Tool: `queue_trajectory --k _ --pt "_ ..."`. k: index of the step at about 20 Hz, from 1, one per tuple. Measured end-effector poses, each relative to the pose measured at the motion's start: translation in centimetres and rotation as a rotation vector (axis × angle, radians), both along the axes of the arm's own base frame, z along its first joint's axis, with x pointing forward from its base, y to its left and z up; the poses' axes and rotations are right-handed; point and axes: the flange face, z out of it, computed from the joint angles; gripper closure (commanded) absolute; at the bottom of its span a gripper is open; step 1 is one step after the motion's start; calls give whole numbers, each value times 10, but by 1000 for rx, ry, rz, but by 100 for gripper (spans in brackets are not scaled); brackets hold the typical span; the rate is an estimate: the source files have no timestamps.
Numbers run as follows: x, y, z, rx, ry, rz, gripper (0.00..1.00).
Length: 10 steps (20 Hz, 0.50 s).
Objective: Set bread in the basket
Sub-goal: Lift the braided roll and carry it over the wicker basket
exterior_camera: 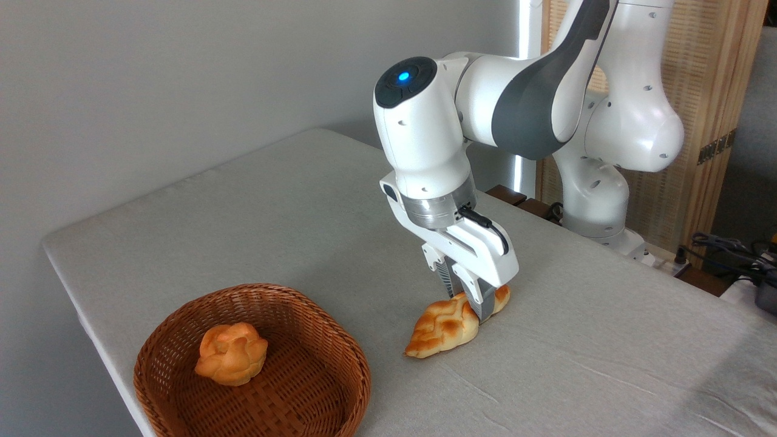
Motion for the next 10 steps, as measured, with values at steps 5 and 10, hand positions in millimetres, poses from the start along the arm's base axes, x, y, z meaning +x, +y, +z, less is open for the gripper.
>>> queue_trajectory --k 5,10 --pt "25 1 58 -35 -70 28 71" --pt "72 -2 136 -92 -139 46 70"
